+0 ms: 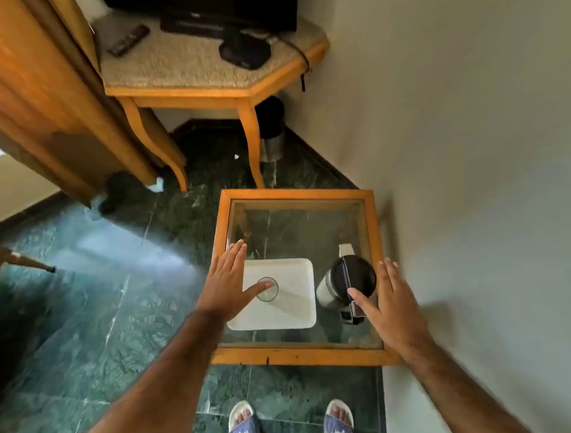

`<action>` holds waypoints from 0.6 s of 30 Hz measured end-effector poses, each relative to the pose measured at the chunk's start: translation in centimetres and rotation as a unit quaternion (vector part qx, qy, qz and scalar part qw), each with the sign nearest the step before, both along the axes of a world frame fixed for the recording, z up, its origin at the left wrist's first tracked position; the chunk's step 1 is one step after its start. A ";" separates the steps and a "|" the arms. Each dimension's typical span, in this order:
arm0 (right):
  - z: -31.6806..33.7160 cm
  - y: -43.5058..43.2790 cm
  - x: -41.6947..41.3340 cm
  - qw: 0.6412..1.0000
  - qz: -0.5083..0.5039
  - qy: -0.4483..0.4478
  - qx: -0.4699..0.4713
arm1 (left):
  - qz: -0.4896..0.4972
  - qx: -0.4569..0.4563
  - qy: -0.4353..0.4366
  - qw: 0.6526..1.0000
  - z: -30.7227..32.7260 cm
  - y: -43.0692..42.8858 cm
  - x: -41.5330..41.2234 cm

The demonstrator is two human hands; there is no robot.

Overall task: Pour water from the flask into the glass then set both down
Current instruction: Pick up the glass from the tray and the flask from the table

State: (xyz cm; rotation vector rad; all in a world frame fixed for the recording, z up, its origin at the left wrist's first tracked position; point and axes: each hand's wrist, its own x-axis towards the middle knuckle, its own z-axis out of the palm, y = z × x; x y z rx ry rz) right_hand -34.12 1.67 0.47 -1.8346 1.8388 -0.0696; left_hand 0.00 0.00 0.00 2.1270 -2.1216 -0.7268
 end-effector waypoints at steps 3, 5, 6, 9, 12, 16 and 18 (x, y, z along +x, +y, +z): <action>-2.8 1.2 0.1 0.988 -0.100 -0.120 0.013 | 0.054 0.048 0.052 0.996 -3.7 0.1 -0.2; -4.0 2.6 0.6 0.967 -0.146 -0.208 0.030 | 0.083 0.062 0.099 0.990 -6.5 0.8 -0.3; -4.4 3.3 1.0 0.954 -0.178 -0.238 0.048 | 0.107 0.077 0.113 0.985 -7.6 1.1 -0.6; -5.1 4.4 1.8 0.910 -0.284 -0.284 0.106 | 0.186 0.131 0.141 0.963 -11.2 1.9 -1.3; -6.2 5.1 2.4 0.857 -0.312 -0.399 0.093 | 0.229 0.147 0.191 0.943 -14.7 2.9 -1.7; -8.4 5.8 3.0 0.798 -0.335 -0.500 0.019 | 0.298 0.112 0.284 0.905 -18.0 3.2 -2.3; -9.2 6.1 3.8 0.774 -0.353 -0.525 -0.027 | 0.326 0.092 0.322 0.884 -19.1 3.0 -2.8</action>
